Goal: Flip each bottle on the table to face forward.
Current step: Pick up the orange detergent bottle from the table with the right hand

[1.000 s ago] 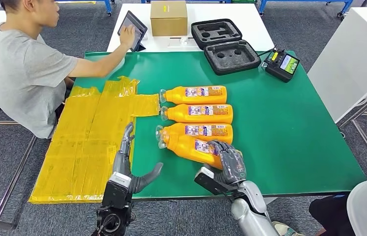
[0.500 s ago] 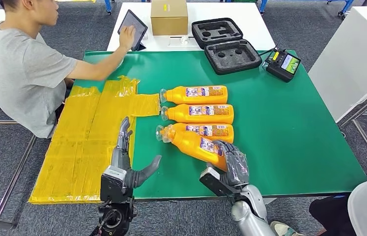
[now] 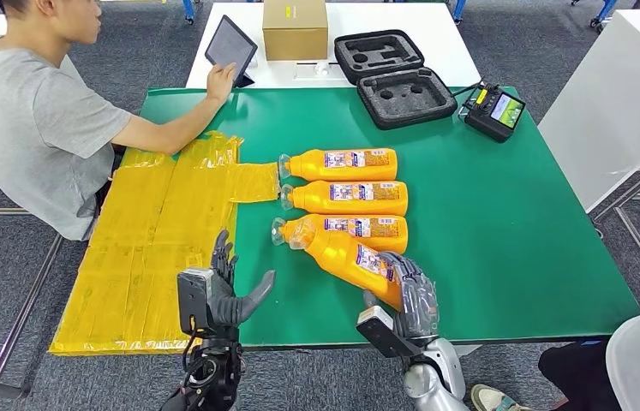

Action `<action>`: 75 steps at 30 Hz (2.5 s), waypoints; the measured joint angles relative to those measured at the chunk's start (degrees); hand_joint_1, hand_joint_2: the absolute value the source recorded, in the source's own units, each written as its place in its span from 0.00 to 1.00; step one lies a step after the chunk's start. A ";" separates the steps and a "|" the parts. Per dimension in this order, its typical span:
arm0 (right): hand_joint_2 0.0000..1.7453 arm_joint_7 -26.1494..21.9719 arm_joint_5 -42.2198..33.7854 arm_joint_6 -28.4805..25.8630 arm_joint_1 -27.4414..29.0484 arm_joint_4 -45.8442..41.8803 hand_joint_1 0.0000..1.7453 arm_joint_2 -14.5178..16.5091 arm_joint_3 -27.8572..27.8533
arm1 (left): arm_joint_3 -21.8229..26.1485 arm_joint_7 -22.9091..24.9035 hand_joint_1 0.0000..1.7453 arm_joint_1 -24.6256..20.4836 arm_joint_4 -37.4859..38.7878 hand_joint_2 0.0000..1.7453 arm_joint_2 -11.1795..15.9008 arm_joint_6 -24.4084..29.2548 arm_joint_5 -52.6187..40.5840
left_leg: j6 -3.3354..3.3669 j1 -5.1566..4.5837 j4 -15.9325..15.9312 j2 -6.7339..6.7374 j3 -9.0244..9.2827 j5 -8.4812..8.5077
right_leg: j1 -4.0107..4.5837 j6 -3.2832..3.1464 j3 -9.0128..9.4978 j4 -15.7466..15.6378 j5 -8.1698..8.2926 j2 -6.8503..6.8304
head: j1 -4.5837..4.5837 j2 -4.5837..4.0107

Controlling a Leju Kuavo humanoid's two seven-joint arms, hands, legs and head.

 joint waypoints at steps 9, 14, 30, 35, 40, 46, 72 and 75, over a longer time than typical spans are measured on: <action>1.00 -0.01 1.22 -1.01 3.11 -4.94 1.00 0.47 0.15 | 0.02 3.55 0.00 -0.78 4.15 1.00 -0.33 -2.64 6.12 | 0.00 0.00 0.00 -0.03 -0.16 0.00 | 0.00 0.01 -0.14 0.00 -0.01 -0.01 | -0.01 0.00; 1.00 -0.01 1.13 -1.02 3.34 -6.25 1.00 0.77 0.14 | -0.01 8.36 0.00 -0.82 5.62 1.00 -0.37 -9.24 12.15 | 0.00 0.00 0.00 -0.03 -0.19 0.00 | 0.00 0.01 -0.16 0.00 -0.01 -0.02 | 0.00 0.00; 1.00 0.02 3.27 -1.02 3.81 -8.75 1.00 2.16 0.12 | -4.11 14.25 0.00 -0.40 4.76 0.25 -0.26 -16.88 14.90 | 0.00 0.00 0.00 -0.03 -0.24 0.00 | 0.00 0.01 -0.19 0.00 -0.01 -0.05 | -0.01 0.00; 1.00 0.01 2.50 -1.02 3.72 -8.50 1.00 2.45 0.13 | -5.56 12.11 0.00 -0.72 4.54 1.00 -0.26 -16.53 12.83 | 0.00 0.00 0.00 -0.04 -0.25 0.00 | -0.01 0.01 -0.19 0.01 -0.01 -0.06 | -0.01 0.00; 1.00 0.02 1.99 -1.02 3.26 -7.66 1.00 3.07 0.60 | -6.59 9.34 0.00 -1.57 4.26 1.00 -0.36 -13.37 10.10 | 0.00 0.00 0.00 -0.04 -0.26 0.01 | 0.00 0.01 -0.19 0.01 0.00 -0.06 | -0.01 0.00; 1.00 0.02 1.17 -1.02 1.88 -5.29 1.00 3.87 2.62 | -7.83 5.35 0.00 -2.71 4.27 1.00 -0.97 -8.52 6.70 | 0.00 0.00 0.00 -0.04 -0.26 0.01 | 0.00 0.01 -0.19 0.01 0.00 -0.07 | 0.00 0.00; 1.00 0.02 0.83 -1.30 -2.82 1.75 1.00 4.15 9.49 | -10.36 10.24 0.00 -5.28 5.87 1.00 -2.34 -16.04 15.63 | 0.00 0.00 0.00 -0.04 -0.28 0.02 | 0.00 0.01 -0.21 0.02 0.00 -0.07 | -0.01 0.00; 1.00 0.03 0.53 -1.40 -3.09 2.15 1.00 4.25 10.23 | -10.41 9.62 0.00 -5.36 5.87 1.00 -2.34 -15.41 15.55 | 0.00 0.00 0.00 -0.04 -0.28 0.02 | 0.00 0.01 -0.22 0.02 0.00 -0.07 | -0.01 0.00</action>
